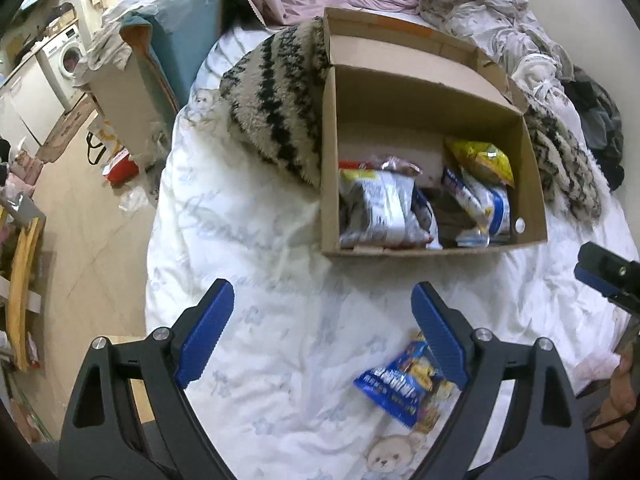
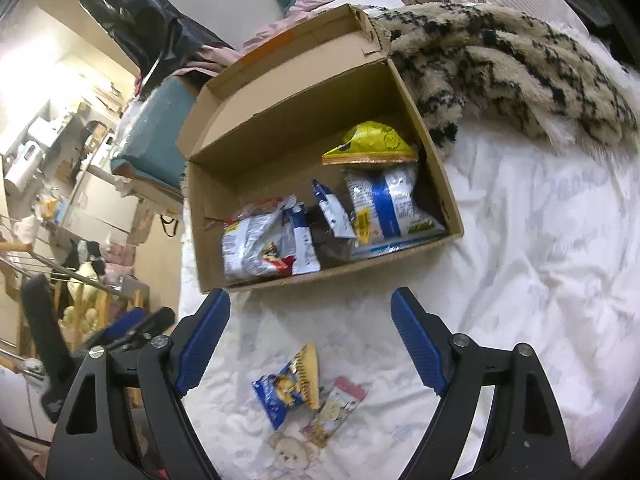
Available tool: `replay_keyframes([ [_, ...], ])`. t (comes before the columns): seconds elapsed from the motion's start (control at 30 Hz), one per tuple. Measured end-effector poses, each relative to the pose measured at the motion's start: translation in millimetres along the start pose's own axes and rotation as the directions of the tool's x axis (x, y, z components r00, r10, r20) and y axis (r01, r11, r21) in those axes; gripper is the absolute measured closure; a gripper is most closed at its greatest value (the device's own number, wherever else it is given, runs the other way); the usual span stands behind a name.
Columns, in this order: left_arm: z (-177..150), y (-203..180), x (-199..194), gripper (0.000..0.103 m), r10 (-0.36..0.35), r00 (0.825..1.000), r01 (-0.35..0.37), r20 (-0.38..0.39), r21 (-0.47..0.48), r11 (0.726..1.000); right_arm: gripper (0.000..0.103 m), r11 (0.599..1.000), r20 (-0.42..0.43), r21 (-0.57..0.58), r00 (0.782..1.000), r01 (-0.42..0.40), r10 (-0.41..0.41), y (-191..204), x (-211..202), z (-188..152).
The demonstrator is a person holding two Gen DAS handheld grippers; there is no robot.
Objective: Organize snacks
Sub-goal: 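Withdraw both open tools from the box toward the last snacks, then grasp the blue-and-yellow snack bag with the left tool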
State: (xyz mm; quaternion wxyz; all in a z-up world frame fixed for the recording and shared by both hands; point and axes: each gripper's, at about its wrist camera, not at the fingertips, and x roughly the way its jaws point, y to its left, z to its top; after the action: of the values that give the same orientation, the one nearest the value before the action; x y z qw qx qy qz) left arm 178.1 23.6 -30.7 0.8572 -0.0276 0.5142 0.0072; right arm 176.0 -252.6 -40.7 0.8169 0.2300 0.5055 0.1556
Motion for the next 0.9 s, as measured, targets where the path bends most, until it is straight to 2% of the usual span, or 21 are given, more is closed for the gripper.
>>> replay_keyframes([
  [0.27, -27.2, -8.7, 0.5, 0.015, -0.013, 0.999, 0.014, -0.035, 0.036, 0.999, 0.018, 0.999, -0.019, 0.043, 1.0, 0.025, -0.024, -6.9, -8.2, -34.5],
  [0.47, -40.9, -24.4, 31.6, 0.015, -0.034, 0.984, 0.054, -0.177, 0.108, 0.993, 0.018, 0.993, -0.027, 0.109, 0.999, 0.036, -0.033, -20.6, -8.3, -48.2],
  [0.57, -48.5, -33.8, 47.3, 0.015, -0.115, 0.964, 0.133, -0.239, 0.061, 0.989, 0.018, 0.991, -0.049, 0.128, 0.998, 0.051, -0.045, -25.8, -1.6, -49.5],
  [0.63, -50.8, -54.4, 56.1, 0.015, -0.139, 0.948, 0.187, -0.287, 0.148, 0.971, 0.018, 0.99, -0.052, 0.123, 0.997, 0.063, -0.057, -27.3, 0.3, -49.3],
  [0.67, -53.6, -66.1, 61.3, 0.015, -0.122, 0.939, 0.2, -0.32, 0.222, 0.954, 0.018, 0.99, -0.049, 0.121, 0.997, 0.07, -0.064, -28.5, -0.2, -48.9],
  [0.7, -57.7, -78.5, 66.9, 0.015, -0.102, 0.931, 0.218, -0.351, 0.307, 0.926, 0.018, 0.99, -0.047, 0.122, 0.997, 0.071, -0.066, -28.8, -0.7, -49.0],
  [0.77, -64.3, -91.1, 75.9, 0.015, -0.049, 0.932, 0.203, -0.36, 0.405, 0.891, 0.018, 0.989, -0.049, 0.129, 0.996, 0.078, -0.072, -32.5, -1.2, -49.5],
  [0.83, -69.5, -97.1, 91.4, 0.015, -0.001, 0.927, 0.181, -0.374, 0.445, 0.877, 0.018, 0.987, -0.056, 0.141, 0.996, 0.079, -0.072, -36.5, 0.2, -49.7],
  [0.9, -73.9, -98.1, 109.2, 0.015, 0.029, 0.913, 0.17, -0.407, 0.444, 0.879, 0.018, 0.985, -0.062, 0.151, 0.995, 0.081, -0.073, -39.7, 1.4, -49.6],
])
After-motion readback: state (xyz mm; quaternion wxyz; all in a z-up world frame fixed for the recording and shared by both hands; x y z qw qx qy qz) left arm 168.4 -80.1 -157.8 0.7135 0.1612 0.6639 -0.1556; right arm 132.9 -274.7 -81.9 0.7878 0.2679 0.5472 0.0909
